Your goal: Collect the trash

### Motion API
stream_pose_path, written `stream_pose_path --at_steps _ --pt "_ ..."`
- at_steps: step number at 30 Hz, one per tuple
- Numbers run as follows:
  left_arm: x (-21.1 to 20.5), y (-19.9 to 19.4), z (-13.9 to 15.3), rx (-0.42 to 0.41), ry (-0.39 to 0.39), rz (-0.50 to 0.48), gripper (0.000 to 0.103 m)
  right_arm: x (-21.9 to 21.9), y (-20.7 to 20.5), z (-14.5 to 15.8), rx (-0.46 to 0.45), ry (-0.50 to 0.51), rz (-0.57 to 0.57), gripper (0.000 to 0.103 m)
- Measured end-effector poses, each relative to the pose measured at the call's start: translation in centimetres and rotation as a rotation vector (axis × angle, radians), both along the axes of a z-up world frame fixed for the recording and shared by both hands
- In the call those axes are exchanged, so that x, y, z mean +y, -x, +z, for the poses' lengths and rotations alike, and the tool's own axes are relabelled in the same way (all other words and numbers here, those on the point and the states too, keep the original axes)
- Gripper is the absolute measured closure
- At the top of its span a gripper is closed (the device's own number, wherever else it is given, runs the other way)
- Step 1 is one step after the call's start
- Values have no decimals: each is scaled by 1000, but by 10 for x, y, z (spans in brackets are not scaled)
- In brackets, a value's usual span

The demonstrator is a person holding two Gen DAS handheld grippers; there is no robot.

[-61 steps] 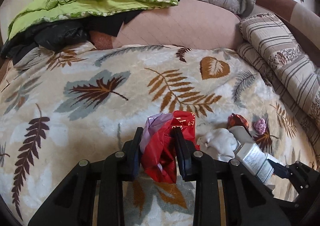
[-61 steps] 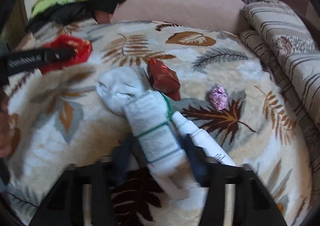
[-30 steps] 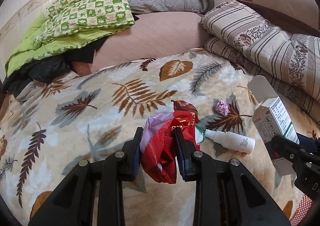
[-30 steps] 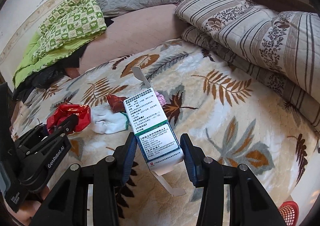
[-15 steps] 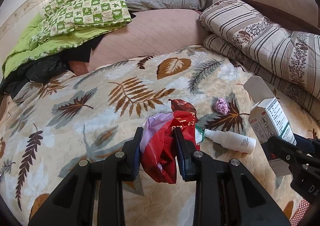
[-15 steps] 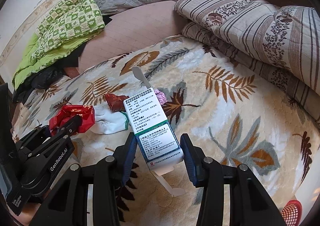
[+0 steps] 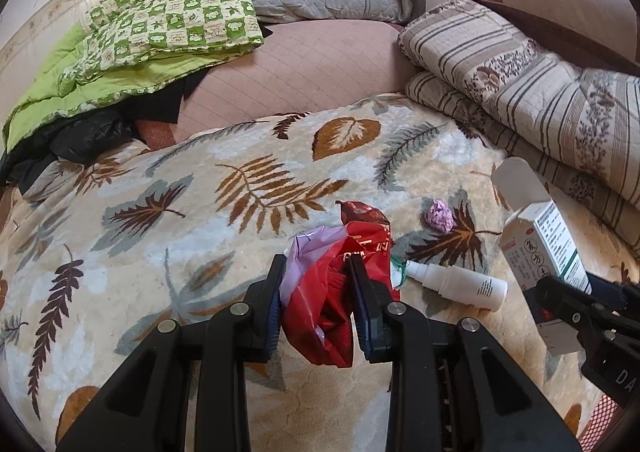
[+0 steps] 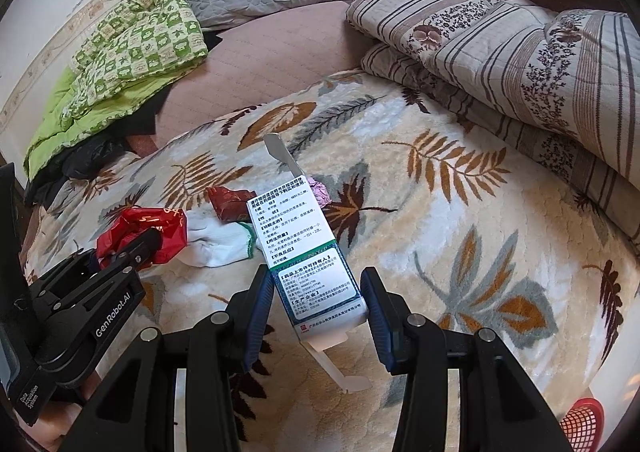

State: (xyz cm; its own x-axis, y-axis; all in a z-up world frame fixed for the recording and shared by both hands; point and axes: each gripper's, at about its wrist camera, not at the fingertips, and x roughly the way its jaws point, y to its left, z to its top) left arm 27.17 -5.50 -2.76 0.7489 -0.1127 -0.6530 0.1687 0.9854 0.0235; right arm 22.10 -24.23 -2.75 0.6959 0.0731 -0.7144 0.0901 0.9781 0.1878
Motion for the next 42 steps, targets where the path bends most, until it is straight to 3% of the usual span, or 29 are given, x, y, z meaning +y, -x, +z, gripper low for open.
stream_pose_path --at_steps 7,15,30,42 --pt "14 -4 3 11 47 30 74 1 0 1 -2 4 5 54" --pt "9 1 6 -9 46 5 74 0 -1 0 1 20 0 54" --pt "3 8 10 -44 36 -13 74 -3 2 5 -15 181 -49 54" --pt "-2 11 10 -50 31 -36 74 -4 6 8 -25 233 -63 54"
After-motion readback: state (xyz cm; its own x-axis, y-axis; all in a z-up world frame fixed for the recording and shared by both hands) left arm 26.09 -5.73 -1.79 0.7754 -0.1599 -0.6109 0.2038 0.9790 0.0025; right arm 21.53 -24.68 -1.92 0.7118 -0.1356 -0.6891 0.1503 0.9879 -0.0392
